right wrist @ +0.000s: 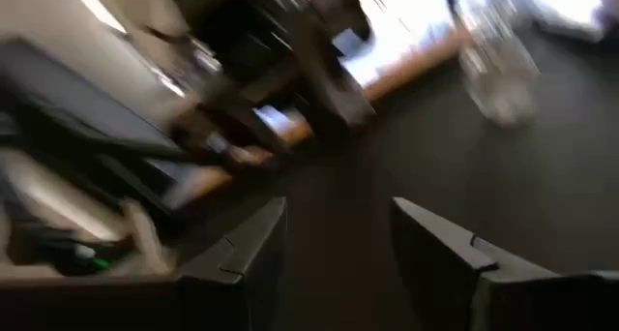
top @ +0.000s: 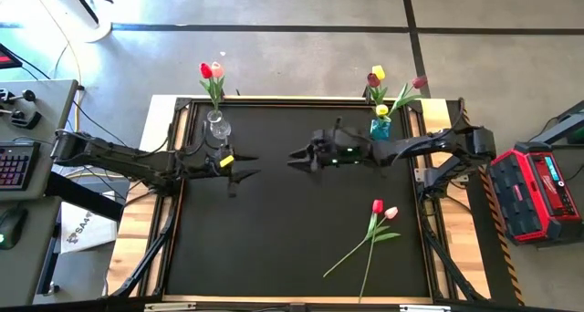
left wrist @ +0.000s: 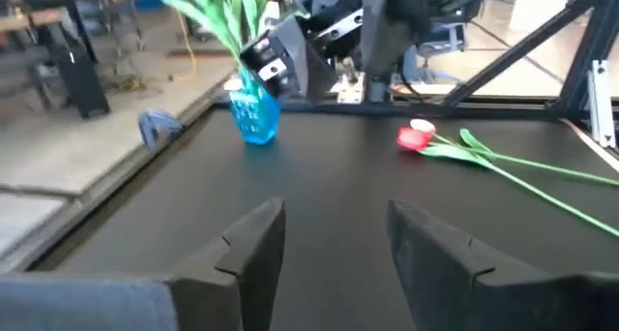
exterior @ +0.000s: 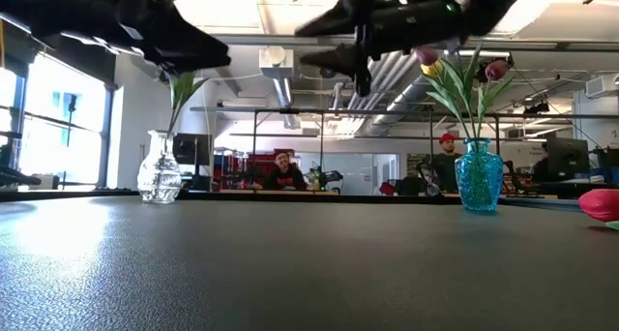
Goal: Sort flowers into vase by color
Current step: Put the red flower into the transparent vase
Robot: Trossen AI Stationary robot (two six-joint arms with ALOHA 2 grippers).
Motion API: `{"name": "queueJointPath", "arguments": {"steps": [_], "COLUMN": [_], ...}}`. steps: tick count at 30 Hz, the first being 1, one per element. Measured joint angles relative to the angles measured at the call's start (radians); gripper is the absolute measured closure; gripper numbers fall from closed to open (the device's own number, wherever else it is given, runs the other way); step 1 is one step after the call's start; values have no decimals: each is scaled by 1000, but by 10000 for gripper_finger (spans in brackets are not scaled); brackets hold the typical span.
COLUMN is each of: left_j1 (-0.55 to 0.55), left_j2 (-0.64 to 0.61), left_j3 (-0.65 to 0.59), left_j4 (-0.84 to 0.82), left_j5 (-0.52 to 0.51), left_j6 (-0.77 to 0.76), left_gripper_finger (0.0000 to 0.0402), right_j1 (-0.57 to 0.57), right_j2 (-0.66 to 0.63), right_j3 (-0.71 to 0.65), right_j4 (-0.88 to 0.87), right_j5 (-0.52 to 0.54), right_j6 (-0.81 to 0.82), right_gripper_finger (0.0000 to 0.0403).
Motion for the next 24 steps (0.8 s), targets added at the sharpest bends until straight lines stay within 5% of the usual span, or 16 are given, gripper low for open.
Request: {"name": "queueJointPath", "arguments": {"steps": [6, 11, 24], "left_j1": [-33, -39, -39], "left_j2": [182, 261, 269], "left_j3": [-1, 36, 129], "left_j4": [188, 323, 259], "left_j5": [29, 26, 53], "left_j6": [-25, -3, 18], "left_gripper_finger": [260, 272, 273], "right_j1": [111, 231, 395], "right_j2": [0, -1, 1], "right_j3": [232, 328, 254], "right_j4": [-688, -1128, -1590], "right_j5": [186, 355, 78], "right_j6": [61, 310, 901], "right_gripper_finger": [231, 231, 241]}}
